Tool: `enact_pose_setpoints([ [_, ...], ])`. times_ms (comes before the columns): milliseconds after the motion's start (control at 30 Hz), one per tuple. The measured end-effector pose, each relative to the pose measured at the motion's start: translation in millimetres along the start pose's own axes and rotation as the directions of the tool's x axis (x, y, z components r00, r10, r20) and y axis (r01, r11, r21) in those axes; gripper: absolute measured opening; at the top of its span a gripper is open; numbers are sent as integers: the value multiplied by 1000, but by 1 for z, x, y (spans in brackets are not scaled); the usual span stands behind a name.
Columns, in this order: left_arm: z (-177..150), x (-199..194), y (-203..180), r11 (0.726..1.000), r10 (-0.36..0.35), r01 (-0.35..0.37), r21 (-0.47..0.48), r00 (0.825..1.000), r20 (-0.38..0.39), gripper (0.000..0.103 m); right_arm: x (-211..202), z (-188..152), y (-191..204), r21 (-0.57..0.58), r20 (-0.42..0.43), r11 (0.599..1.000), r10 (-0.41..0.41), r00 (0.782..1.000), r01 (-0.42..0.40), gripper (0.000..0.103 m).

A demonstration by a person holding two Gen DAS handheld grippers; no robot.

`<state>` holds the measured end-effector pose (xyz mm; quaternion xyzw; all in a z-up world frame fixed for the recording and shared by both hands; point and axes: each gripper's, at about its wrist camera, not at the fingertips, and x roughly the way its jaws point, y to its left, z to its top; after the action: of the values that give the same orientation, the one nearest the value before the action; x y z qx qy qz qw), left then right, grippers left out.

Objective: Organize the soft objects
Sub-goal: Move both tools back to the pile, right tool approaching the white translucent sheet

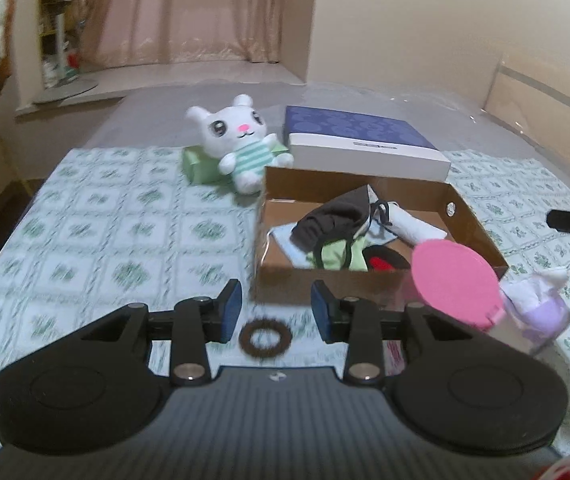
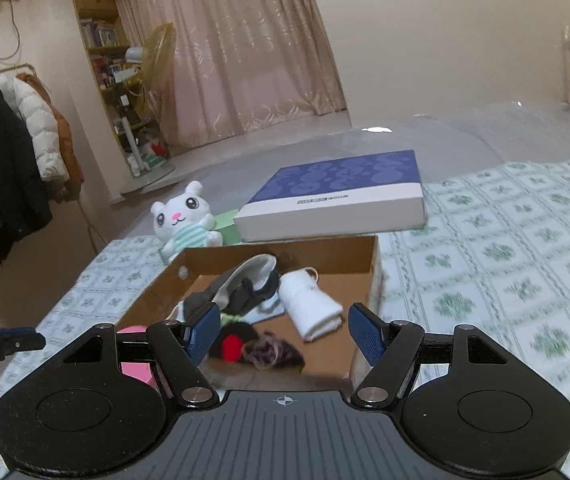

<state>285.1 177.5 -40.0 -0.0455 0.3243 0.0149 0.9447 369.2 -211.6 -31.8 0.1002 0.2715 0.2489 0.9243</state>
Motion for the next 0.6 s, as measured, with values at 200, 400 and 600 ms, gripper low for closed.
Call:
enact_pose_setpoints([
  [200,-29,-57,3,995,49,-48,-89,999,6,36,-51,-17,14,44,3,999,22,1000,-22,71],
  [400,-58,-104,1,982,110,-110,-151,994,-6,36,-85,-41,38,38,-27,998,58,998,-57,71],
  [600,-84,-139,-11,972,141,-143,-187,990,-22,36,-108,-70,65,5,-86,996,94,992,-94,71],
])
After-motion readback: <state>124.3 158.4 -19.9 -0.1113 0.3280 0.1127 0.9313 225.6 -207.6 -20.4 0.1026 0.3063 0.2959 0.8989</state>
